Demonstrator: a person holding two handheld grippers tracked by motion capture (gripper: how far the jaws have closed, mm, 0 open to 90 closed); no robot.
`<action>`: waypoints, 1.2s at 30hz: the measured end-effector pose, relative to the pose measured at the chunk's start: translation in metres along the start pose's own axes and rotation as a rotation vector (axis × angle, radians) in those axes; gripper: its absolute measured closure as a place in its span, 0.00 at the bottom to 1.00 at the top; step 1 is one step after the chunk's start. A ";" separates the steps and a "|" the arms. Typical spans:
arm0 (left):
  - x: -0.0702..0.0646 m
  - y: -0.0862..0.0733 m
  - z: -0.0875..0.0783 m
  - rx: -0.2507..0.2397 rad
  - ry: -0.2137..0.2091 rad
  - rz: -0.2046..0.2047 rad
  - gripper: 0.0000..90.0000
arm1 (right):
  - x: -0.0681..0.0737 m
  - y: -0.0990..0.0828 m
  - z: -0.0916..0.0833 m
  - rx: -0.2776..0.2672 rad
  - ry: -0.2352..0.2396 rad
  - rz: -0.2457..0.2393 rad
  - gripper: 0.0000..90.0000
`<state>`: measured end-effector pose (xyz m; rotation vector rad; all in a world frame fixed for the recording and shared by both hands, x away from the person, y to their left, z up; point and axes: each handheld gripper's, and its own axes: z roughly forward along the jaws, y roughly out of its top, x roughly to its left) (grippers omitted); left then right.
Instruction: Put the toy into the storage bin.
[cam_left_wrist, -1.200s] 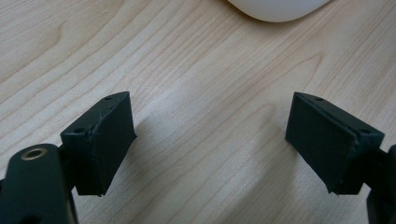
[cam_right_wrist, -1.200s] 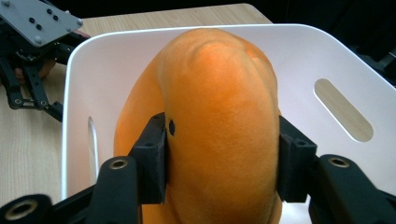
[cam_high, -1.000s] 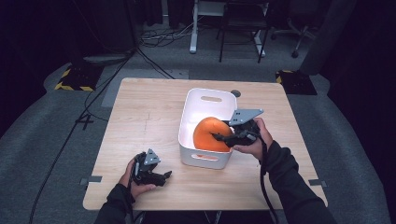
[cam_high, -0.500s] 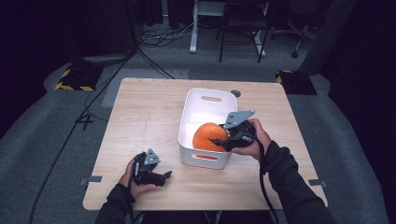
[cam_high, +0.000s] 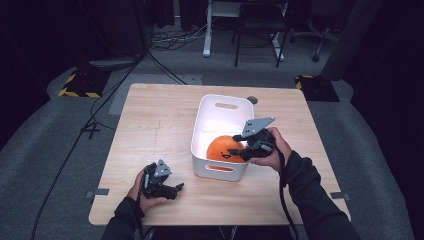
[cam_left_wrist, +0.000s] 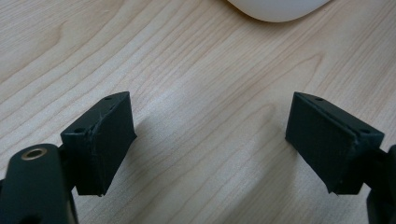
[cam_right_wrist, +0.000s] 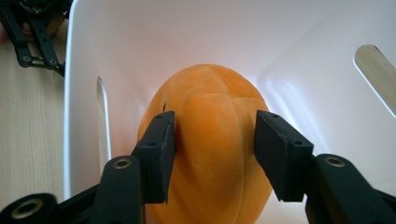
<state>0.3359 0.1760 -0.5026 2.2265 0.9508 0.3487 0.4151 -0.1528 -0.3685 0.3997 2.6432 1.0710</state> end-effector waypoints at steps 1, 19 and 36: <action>0.000 0.000 0.000 -0.001 -0.001 0.000 0.18 | 0.000 0.000 0.000 -0.001 0.001 0.002 0.56; 0.000 0.000 0.000 -0.001 -0.001 0.000 0.18 | 0.000 -0.003 0.000 -0.029 -0.008 0.009 0.56; 0.000 0.000 0.000 -0.001 -0.002 0.000 0.18 | -0.001 -0.004 -0.005 -0.126 -0.042 0.043 0.51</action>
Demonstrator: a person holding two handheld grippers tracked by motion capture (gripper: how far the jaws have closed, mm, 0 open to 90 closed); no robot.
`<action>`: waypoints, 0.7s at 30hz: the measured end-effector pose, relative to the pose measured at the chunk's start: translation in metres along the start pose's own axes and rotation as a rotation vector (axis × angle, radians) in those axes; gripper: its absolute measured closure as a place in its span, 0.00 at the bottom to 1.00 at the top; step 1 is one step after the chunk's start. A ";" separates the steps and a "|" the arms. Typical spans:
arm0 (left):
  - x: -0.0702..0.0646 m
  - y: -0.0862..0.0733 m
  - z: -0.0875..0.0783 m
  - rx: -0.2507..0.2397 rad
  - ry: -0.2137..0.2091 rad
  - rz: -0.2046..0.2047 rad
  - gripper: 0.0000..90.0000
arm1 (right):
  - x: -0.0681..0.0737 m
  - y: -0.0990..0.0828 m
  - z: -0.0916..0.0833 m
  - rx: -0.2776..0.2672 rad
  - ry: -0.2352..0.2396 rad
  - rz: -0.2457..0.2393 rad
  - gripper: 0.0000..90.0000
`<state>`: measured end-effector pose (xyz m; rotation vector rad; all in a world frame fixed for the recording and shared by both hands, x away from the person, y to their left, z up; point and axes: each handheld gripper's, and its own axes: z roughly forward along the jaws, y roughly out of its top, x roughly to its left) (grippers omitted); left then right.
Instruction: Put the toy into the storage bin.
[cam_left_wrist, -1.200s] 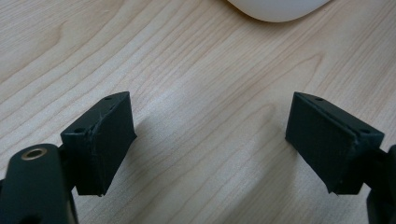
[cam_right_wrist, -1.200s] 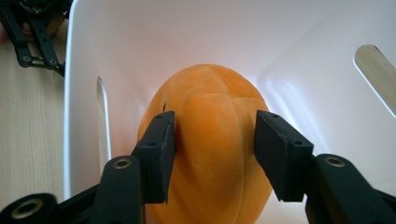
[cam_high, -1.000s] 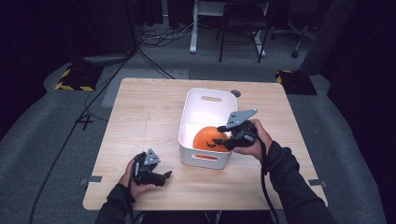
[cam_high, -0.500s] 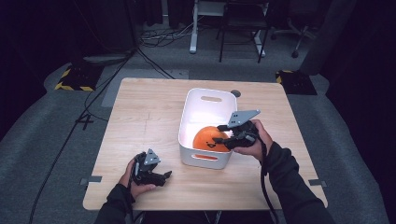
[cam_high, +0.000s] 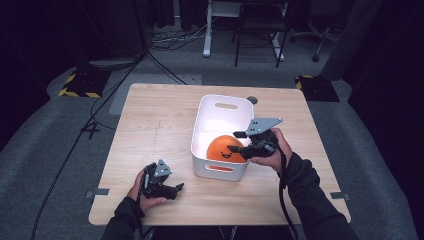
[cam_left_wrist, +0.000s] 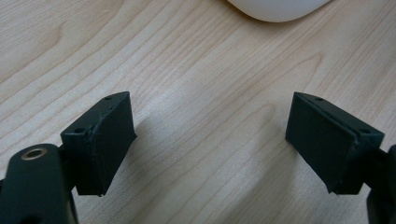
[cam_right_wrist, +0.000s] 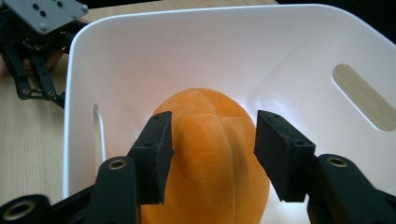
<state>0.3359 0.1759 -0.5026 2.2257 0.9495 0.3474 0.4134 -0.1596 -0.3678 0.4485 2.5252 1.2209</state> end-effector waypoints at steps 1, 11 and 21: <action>0.000 0.000 0.000 0.000 0.001 0.000 0.18 | 0.000 0.000 -0.001 -0.004 -0.003 0.002 0.50; 0.000 0.000 0.000 0.000 0.001 0.001 0.18 | -0.001 -0.001 -0.003 -0.023 0.003 0.004 0.31; 0.000 0.000 0.000 0.000 0.000 0.000 0.18 | -0.003 -0.002 -0.007 -0.039 -0.065 0.018 0.20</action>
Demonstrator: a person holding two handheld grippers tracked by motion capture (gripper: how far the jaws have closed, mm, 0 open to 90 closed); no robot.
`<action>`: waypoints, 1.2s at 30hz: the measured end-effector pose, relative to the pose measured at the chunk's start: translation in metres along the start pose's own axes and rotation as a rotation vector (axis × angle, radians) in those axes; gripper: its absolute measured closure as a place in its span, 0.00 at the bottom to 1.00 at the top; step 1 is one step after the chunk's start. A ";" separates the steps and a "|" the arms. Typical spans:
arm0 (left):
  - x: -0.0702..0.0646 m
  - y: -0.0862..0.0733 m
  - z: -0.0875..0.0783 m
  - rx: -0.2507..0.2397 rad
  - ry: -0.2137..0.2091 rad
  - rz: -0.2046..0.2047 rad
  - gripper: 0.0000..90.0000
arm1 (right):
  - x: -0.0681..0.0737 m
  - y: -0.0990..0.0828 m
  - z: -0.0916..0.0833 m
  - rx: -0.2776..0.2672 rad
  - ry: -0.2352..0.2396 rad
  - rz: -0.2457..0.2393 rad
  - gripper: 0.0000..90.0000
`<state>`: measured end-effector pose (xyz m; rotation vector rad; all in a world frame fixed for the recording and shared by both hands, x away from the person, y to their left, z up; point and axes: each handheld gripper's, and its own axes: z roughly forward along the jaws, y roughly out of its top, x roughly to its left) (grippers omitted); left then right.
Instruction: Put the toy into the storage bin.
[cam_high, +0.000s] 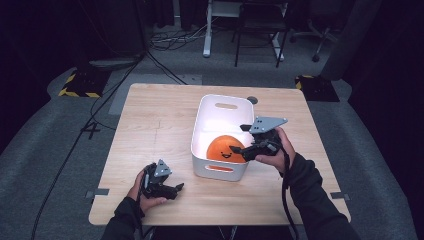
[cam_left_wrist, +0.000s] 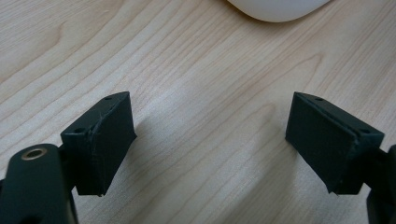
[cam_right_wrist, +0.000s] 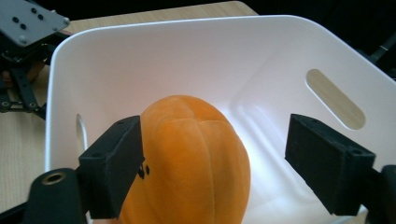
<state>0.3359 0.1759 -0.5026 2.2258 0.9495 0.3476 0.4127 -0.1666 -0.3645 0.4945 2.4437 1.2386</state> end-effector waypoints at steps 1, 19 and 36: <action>0.000 0.000 0.000 0.000 0.001 0.001 0.18 | -0.001 0.000 -0.001 -0.007 -0.003 0.007 0.20; 0.000 0.000 0.000 0.000 0.001 0.000 0.18 | -0.015 -0.007 -0.029 -0.028 -0.084 0.039 0.22; 0.000 0.000 0.000 0.001 0.001 -0.001 0.17 | -0.032 -0.019 -0.053 -0.027 -0.166 0.068 0.23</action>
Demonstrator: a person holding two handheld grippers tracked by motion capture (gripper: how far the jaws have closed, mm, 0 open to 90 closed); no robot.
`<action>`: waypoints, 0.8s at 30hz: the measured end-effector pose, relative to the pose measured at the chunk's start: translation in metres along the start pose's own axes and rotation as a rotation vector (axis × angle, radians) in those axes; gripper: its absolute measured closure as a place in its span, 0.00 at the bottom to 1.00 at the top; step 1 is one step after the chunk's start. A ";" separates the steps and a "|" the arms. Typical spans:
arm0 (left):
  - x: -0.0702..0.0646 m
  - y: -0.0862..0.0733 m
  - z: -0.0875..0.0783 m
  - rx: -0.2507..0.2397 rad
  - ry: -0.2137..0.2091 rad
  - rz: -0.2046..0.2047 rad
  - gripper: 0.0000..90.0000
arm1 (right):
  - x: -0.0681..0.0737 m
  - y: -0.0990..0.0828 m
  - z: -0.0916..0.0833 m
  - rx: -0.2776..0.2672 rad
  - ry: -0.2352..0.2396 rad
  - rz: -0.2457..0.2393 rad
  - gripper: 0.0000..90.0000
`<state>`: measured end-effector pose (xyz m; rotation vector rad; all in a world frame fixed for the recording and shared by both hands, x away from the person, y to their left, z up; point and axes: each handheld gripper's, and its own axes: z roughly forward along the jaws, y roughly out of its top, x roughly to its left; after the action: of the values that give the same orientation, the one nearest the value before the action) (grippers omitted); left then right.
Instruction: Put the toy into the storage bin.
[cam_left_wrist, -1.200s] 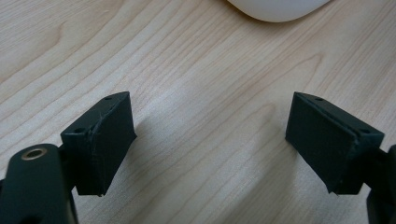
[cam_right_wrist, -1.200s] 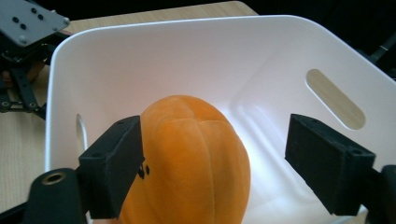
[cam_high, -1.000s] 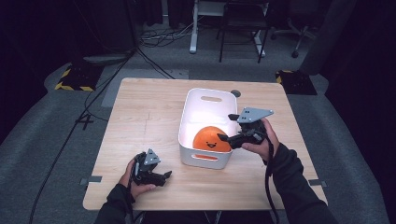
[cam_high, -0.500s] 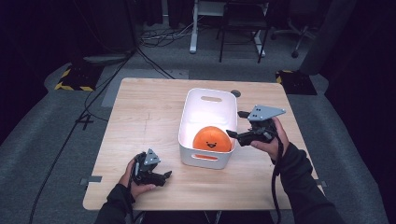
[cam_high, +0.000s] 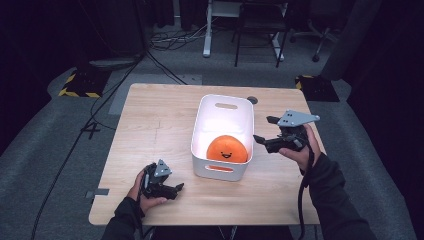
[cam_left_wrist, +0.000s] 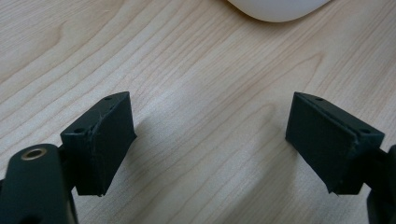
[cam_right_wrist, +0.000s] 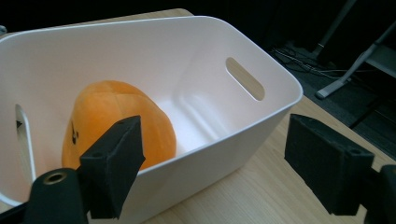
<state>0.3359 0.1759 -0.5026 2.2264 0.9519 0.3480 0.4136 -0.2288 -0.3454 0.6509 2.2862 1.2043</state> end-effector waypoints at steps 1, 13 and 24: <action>0.000 0.000 0.000 0.000 0.000 0.000 0.17 | -0.001 -0.001 -0.001 -0.004 -0.005 0.016 0.23; 0.000 0.000 0.000 0.003 -0.001 0.002 0.17 | -0.015 -0.012 -0.014 0.021 -0.059 0.014 0.23; 0.000 0.000 0.000 0.000 0.002 0.002 0.17 | -0.024 -0.029 -0.022 0.054 -0.089 0.034 0.22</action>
<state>0.3357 0.1759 -0.5022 2.2276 0.9505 0.3518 0.4133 -0.2719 -0.3546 0.7509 2.2486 1.1105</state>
